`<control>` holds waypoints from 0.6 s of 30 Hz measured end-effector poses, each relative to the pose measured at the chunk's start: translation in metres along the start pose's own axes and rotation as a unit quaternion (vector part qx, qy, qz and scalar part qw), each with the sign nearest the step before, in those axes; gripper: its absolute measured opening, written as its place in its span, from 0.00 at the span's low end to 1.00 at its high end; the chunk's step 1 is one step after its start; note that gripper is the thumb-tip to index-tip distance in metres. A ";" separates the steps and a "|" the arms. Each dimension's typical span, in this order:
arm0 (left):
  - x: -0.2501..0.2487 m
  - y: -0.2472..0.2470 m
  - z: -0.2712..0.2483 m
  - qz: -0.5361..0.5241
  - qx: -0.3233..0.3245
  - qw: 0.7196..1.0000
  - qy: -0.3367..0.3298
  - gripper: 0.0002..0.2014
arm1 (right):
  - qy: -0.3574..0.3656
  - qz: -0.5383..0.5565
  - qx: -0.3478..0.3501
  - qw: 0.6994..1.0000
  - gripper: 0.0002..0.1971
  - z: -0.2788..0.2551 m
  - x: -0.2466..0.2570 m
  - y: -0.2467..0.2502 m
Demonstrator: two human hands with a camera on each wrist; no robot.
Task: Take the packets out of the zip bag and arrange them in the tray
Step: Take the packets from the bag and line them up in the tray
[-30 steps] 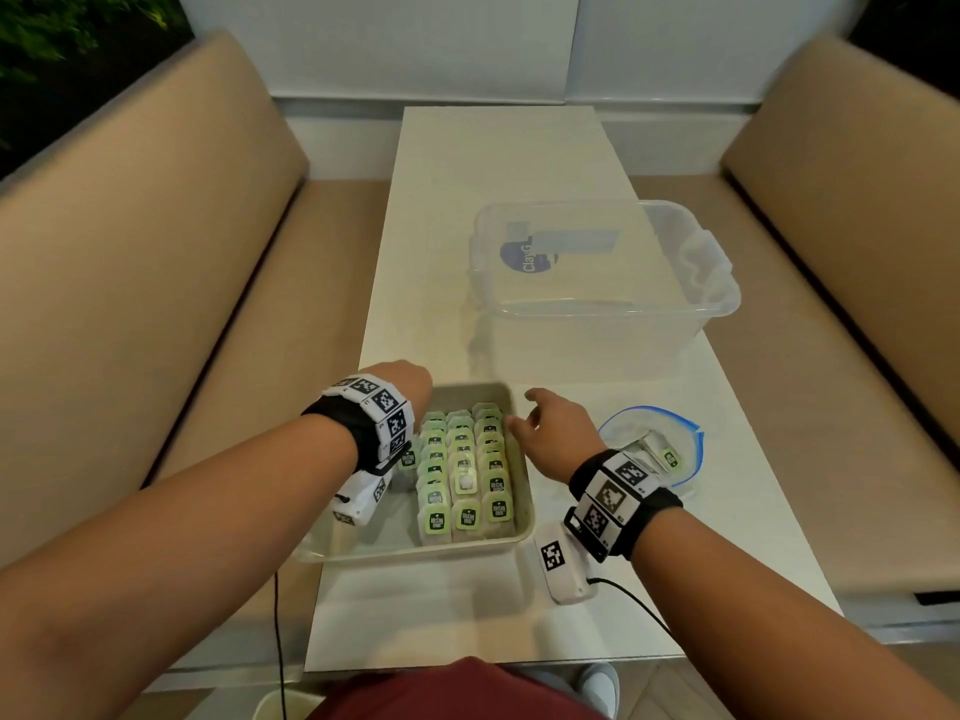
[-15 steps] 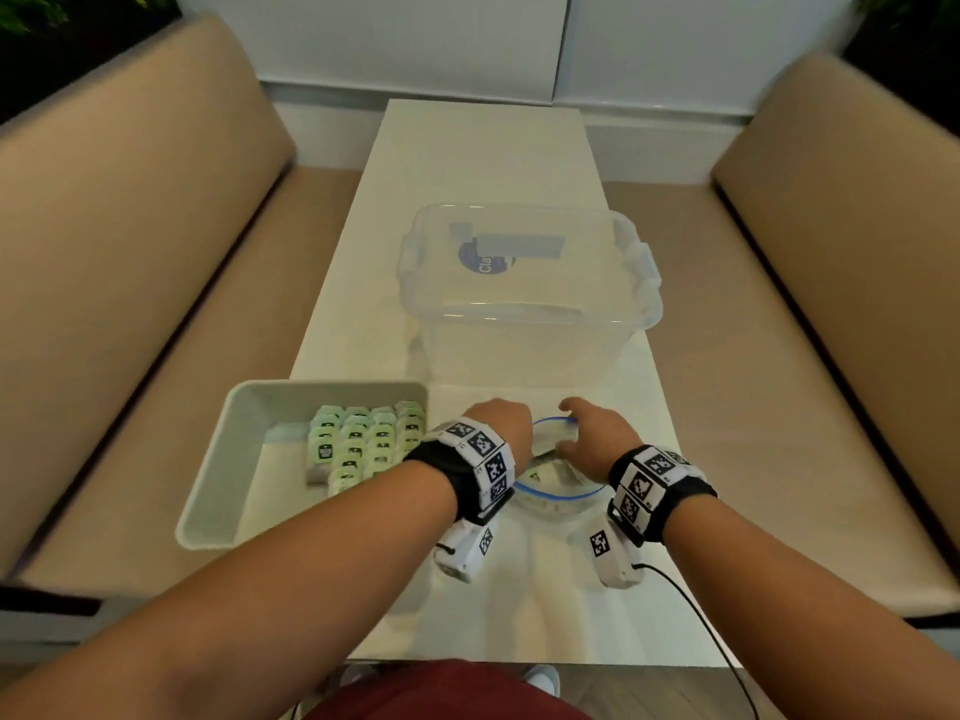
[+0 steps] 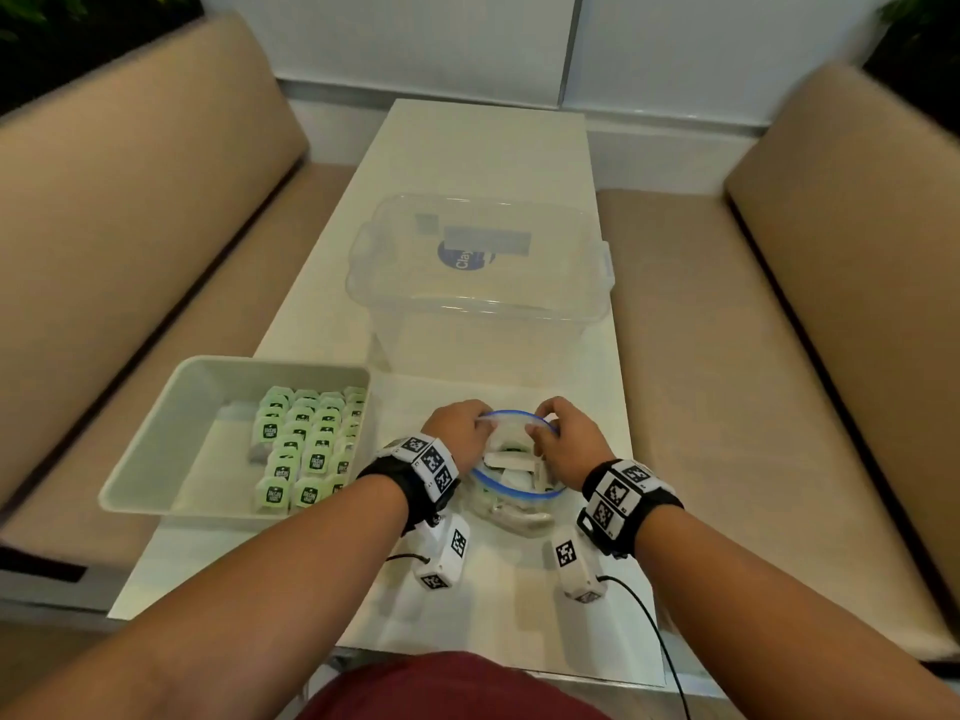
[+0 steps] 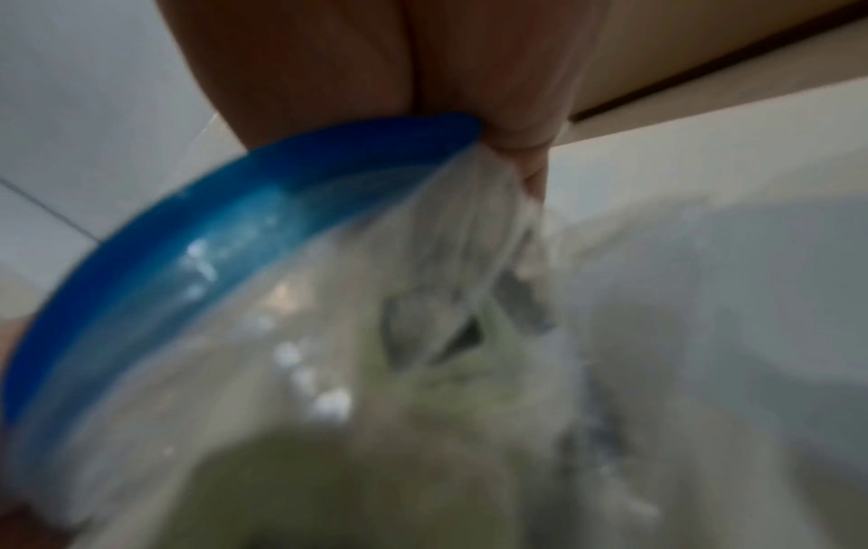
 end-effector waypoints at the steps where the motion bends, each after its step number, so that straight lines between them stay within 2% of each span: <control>1: 0.005 0.002 -0.001 -0.027 -0.017 0.999 0.025 0.08 | 0.008 0.006 -0.001 1.000 0.06 0.000 -0.003 0.002; 3: 0.017 0.005 -0.002 -0.069 -0.041 0.995 0.065 0.07 | 0.032 -0.029 -0.008 0.999 0.09 -0.005 -0.005 0.008; 6: 0.021 0.003 -0.001 -0.067 -0.037 0.996 0.051 0.13 | 0.092 -0.101 -0.014 0.991 0.15 -0.012 -0.004 0.011; 8: 0.017 0.001 -0.001 -0.056 -0.034 0.997 0.027 0.18 | 0.100 -0.142 -0.002 0.985 0.11 -0.015 -0.008 0.006; 10: 0.020 -0.005 -0.001 -0.060 -0.018 0.997 0.037 0.22 | 0.089 -0.170 0.022 0.981 0.05 -0.017 -0.011 0.001; 13: 0.022 -0.017 -0.005 0.001 0.037 0.998 0.050 0.17 | 0.077 -0.184 0.071 0.977 0.17 -0.018 -0.014 -0.010; 16: 0.022 -0.028 -0.012 0.110 0.103 0.988 0.027 0.29 | 0.091 -0.225 0.104 0.964 0.31 -0.025 -0.011 -0.019; 18: 0.025 -0.034 -0.017 0.120 0.130 0.984 0.013 0.35 | 0.097 -0.231 0.112 0.962 0.37 -0.029 -0.012 -0.024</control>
Point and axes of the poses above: each hand's wrist, its own z-axis towards the middle knuckle, its own y-axis out of the back of the hand, x = y × z, the point moved 10 cm from there along z, towards the middle knuckle, and after that the axes turned 5 degrees about -z, right-handed, at the moved point
